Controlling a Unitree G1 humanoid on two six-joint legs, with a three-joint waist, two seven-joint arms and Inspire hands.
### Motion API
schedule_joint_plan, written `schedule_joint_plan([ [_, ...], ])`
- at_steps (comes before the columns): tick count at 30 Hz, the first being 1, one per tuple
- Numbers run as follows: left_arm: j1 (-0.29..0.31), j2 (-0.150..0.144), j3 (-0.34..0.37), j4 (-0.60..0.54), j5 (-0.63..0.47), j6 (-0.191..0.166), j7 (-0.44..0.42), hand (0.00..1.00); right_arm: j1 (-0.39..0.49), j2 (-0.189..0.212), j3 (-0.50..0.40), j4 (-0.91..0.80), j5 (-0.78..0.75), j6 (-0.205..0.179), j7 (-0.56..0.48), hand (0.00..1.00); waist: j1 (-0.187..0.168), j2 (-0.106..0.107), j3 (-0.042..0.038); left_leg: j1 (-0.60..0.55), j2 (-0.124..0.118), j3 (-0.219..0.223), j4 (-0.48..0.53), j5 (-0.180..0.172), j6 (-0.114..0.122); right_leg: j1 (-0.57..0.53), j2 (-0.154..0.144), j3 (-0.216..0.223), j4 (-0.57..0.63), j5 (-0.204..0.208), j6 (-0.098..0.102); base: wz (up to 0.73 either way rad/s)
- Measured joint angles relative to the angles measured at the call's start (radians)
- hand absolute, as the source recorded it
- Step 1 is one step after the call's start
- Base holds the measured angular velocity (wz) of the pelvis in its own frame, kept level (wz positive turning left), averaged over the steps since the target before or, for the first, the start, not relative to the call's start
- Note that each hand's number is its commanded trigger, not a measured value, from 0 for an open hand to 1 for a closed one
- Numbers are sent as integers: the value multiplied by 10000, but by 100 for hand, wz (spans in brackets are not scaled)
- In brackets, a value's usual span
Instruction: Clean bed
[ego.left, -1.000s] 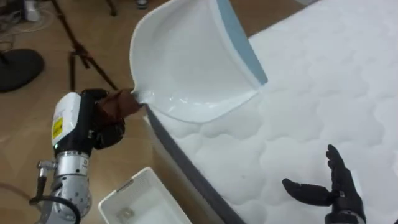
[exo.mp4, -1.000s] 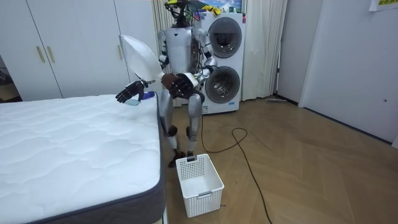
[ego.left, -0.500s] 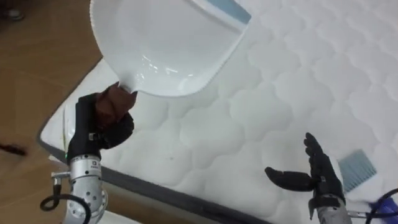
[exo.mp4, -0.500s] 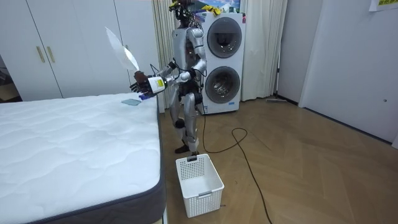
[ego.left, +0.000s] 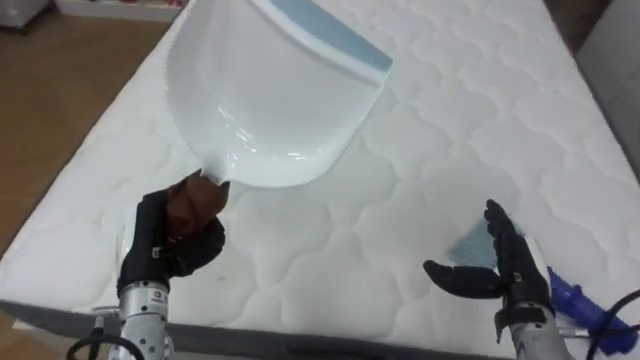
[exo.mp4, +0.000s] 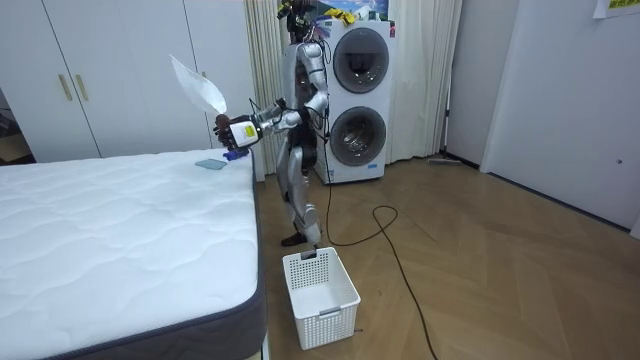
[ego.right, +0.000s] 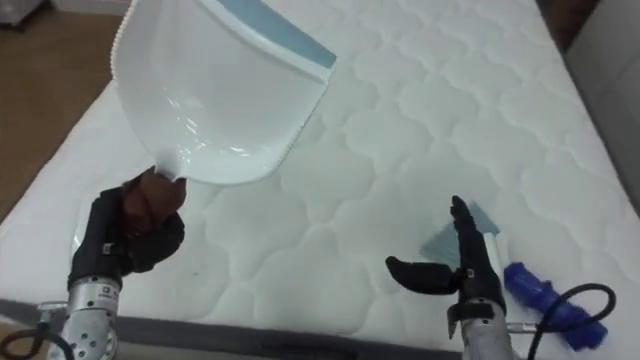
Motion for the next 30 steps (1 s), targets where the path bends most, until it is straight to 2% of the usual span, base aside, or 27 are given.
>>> schedule_joint_plan([
  [1,141,-2,-11,-176,-1,-1,-1,0,64,5,-71,-23,-15,2,16,0,-19,-11,2,140,8,222,-153,8,-30,4,94,138,-7,54,-49,-49],
  [4,320,-3,-18,-477,-17,-4,0,0,128,44,-289,-23,-42,73,25,0,-241,-32,13,379,63,416,-426,43,-119,-20,155,162,30,85,-101,-27],
  [7,313,-3,-33,-495,-246,-5,-59,0,87,44,-346,-24,-34,94,31,0,-212,-38,11,475,56,415,-586,54,-138,-146,224,386,79,73,-133,-31],
  [8,322,-2,-44,-482,-368,-3,-176,0,73,41,-346,-24,-39,103,32,0,-189,-44,34,471,44,396,-588,54,-139,-176,291,533,98,77,-139,-37],
  [11,344,10,-31,-477,-363,3,-336,0,68,50,-338,-34,-56,275,37,0,-226,-77,49,448,-8,413,-556,53,-136,-317,280,631,252,65,-132,-25],
  [12,344,23,-25,-472,-370,3,-366,0,46,74,-329,-46,-53,317,37,0,-198,-104,67,436,-24,420,-534,53,-135,-340,270,621,362,48,-139,-33],
  [13,344,64,-23,-405,-375,10,-382,0,16,209,-319,-45,-62,341,32,0,-189,-170,119,450,-80,391,-447,52,-134,-409,211,544,571,-33,-165,-31],
  [15,346,40,-33,-242,-409,19,-399,0,11,357,-308,-41,-82,347,20,0,-217,-201,147,485,-165,367,-310,41,-116,-501,84,305,897,-146,-166,-22],
  [17,299,25,-1,-226,-507,17,-410,0,-2,369,-311,-41,-130,350,-74,0,-208,-193,186,464,-188,268,-230,-64,3,-633,-81,-115,1095,-228,-216,-20],
  [20,211,-8,10,-226,-781,13,-410,0,48,371,-343,-33,-122,501,-226,0,-240,-187,225,452,-230,104,-278,-272,53,-687,-129,-202,1230,-286,-180,4],
  [25,231,-142,215,205,-820,-4,-359,0,39,372,-483,37,-61,517,-377,0,-138,-223,220,536,-337,74,-269,-260,111,-564,-181,-225,1218,-281,-125,1],
  [30,266,-143,238,506,-1172,28,-132,0,44,370,-700,38,-48,518,-686,0,43,-182,201,607,-248,18,-310,-259,117,-347,-72,-242,863,-135,-87,2],
])
